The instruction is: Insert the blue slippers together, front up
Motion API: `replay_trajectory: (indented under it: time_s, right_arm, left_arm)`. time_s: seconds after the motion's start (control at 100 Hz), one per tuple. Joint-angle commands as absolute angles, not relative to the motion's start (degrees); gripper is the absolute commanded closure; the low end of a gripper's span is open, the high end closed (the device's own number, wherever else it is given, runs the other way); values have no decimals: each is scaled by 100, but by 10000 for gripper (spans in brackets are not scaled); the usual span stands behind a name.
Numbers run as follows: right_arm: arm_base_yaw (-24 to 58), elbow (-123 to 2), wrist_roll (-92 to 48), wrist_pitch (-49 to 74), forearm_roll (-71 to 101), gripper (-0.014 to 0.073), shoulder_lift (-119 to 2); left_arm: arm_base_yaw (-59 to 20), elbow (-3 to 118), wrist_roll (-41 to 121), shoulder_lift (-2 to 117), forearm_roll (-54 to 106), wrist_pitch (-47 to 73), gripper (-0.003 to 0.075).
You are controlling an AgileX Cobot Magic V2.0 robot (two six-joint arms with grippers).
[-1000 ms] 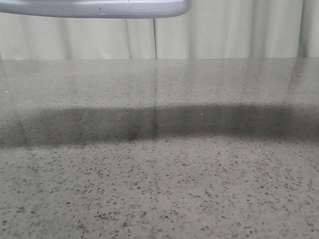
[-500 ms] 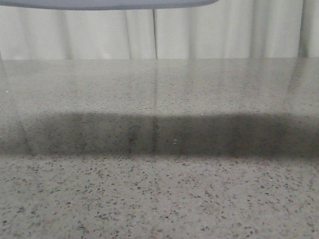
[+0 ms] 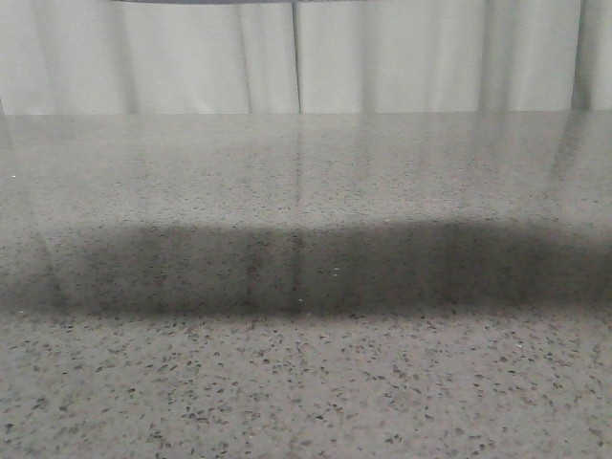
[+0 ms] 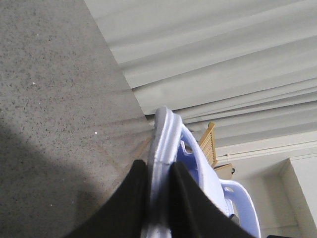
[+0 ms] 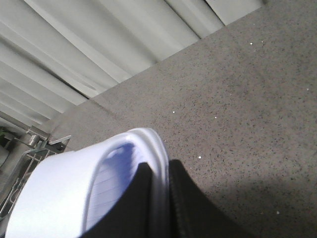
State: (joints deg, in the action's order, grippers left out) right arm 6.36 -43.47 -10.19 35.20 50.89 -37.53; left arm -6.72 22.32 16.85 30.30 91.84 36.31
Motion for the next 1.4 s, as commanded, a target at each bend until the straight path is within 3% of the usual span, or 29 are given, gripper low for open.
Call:
replay_trajectory:
  time_s: [0.0, 0.32, 0.95, 1.39]
  right_arm:
    - [612, -4555, -1372, 3348, 5618, 685, -3816]
    - [612, -4364, -1487, 3331, 6075, 685, -3816]
    - [612, -3440, -3837, 3562, 9021, 685, -3816]
    - [612, -3419, -4620, 4622, 9784, 685, -4484]
  left_arm:
    - [-655, 2439, 1606, 3077, 9771, 3961, 705]
    - [-655, 2439, 1477, 3077, 9976, 4069, 705]
    - [-655, 2439, 1451, 3077, 10662, 4448, 705]
    - [-655, 2439, 1451, 3077, 10662, 4615, 705]
